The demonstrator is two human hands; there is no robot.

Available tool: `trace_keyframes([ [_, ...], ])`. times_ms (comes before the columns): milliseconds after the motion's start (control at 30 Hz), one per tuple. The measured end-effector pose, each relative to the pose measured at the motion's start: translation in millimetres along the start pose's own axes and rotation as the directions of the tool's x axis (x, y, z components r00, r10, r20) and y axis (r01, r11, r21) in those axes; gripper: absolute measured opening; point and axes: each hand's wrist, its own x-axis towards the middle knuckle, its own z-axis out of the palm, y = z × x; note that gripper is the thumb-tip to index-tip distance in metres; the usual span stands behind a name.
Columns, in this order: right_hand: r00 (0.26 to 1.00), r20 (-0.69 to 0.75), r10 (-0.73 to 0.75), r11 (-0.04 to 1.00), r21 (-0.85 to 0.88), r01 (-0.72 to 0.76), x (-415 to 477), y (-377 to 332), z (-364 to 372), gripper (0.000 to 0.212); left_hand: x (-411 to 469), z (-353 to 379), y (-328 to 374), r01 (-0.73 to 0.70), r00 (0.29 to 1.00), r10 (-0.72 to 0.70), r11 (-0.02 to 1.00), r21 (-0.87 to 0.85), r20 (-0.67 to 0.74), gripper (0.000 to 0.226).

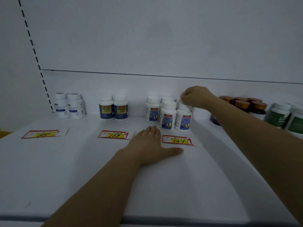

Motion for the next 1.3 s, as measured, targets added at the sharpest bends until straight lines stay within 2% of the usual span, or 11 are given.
trace_keyframes([
  [167,0.998,-0.058,-0.028,0.999,-0.046,0.026,-19.8,9.5,-15.3,0.032,-0.3,-0.8,1.0,-0.007,0.999,0.007,1.0,-0.009,-0.04,0.109],
  [333,0.995,-0.061,-0.077,0.995,-0.063,0.073,-41.1,30.7,-51.0,0.029,-6.8,-7.9,10.5,-0.069,0.98,0.054,0.995,-0.074,-0.192,0.112],
  [600,0.987,-0.068,-0.146,0.987,-0.076,0.141,-52.8,71.7,-109.3,0.027,-16.4,-33.2,95.6,-0.102,0.958,0.075,0.991,-0.084,-0.278,0.108],
  [833,0.977,0.019,-0.213,0.965,-0.153,0.214,-47.7,120.9,-116.8,0.029,16.1,-9.5,183.2,-0.041,0.983,0.025,0.996,-0.082,-0.182,0.104],
  [967,0.974,0.098,-0.205,0.951,-0.217,0.221,-48.4,140.5,-102.8,0.04,37.7,4.9,206.2,0.029,0.991,-0.04,0.996,-0.086,-0.131,0.105],
  [1067,0.971,0.145,-0.19,0.934,-0.278,0.224,-45.6,150.6,-84.5,0.033,50.9,12.0,212.4,0.05,0.992,-0.055,0.997,-0.051,-0.111,0.103],
  [1200,0.972,0.075,-0.223,0.916,-0.326,0.235,-51.7,156.2,-71.6,0.028,61.8,27.0,205.7,0.06,0.997,-0.06,0.998,-0.009,-0.048,0.101],
  [1300,0.975,-0.005,-0.222,0.938,-0.273,0.212,-50.2,160.0,-60.8,0.023,65.3,30.8,202.9,0.071,0.997,-0.071,0.997,0.018,-0.01,0.099],
])
